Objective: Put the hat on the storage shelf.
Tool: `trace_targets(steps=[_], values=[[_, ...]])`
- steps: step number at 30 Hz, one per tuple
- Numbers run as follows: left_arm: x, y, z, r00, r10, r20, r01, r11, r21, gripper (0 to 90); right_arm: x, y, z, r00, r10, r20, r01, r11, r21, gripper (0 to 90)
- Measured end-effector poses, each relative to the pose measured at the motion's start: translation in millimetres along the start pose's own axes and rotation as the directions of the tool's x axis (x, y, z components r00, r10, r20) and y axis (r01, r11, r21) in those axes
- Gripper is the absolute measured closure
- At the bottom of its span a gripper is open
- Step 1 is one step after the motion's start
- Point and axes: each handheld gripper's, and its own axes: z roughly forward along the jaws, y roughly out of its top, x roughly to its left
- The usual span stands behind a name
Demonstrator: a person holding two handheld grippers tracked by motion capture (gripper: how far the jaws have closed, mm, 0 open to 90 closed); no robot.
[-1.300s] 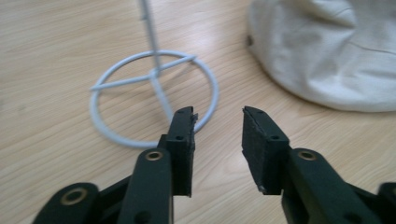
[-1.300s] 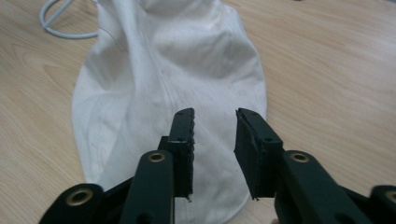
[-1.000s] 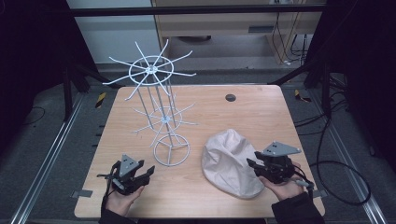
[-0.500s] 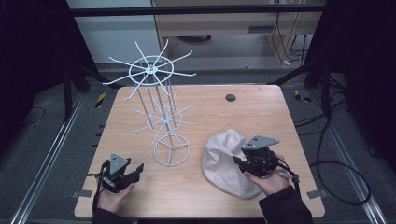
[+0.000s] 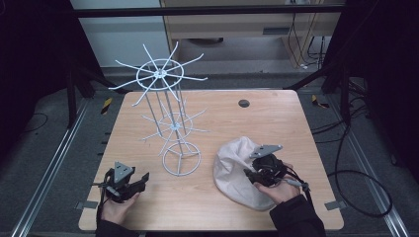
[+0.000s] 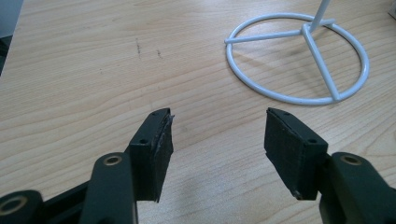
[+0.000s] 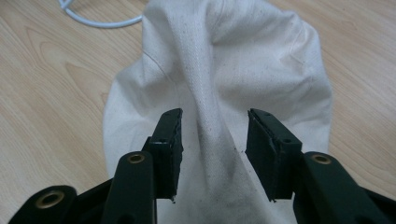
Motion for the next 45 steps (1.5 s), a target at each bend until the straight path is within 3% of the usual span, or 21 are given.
trace_targets(steps=[8, 18, 24, 30, 34, 38, 45], values=[[0.1, 0.0, 0.8, 1.0, 0.004, 0.0, -0.004, 1.0, 0.006, 42.1, -1.1, -1.1, 12.5, 1.0, 0.002, -0.004, -0.002, 0.9993, 0.038, 64.7], [0.0, -0.2, 1.1, 1.0, 0.003, 0.001, -0.003, 0.9999, 0.012, 42.3, -2.0, -1.1, 18.4, 0.9998, 0.021, -0.006, -0.02, 0.9968, 0.077, 85.6], [0.6, -0.1, 1.0, 1.0, 0.006, -0.002, -0.006, 0.9999, 0.011, 42.4, -2.8, 1.6, 14.7, 0.9996, 0.027, -0.001, -0.027, 0.9967, 0.077, 88.1], [0.5, 0.0, 1.1, 1.0, 0.006, -0.004, -0.006, 0.9999, 0.011, 42.4, -5.9, 3.8, -2.2, 0.9992, 0.04, -0.006, -0.04, 0.9992, -0.005, 88.3], [0.7, -0.1, 1.1, 1.0, 0.004, -0.004, -0.004, 0.9999, 0.012, 42.4, -9.0, 1.6, -17.8, 0.9981, 0.056, -0.025, -0.059, 0.9931, -0.102, 88.3], [0.9, -0.1, 1.0, 1.0, 0.001, -0.004, -0.001, 0.9999, 0.011, 42.5, -10.9, -3.0, -33.5, 0.9979, 0.065, -0.005, -0.065, 0.975, -0.213, 88.4], [0.9, -0.2, 1.0, 1.0, -0.001, -0.006, 0.001, 0.9999, 0.012, 42.6, -15.0, -13.6, -54.7, 0.9951, 0.097, 0.019, -0.084, 0.9341, -0.347, 88.4]])
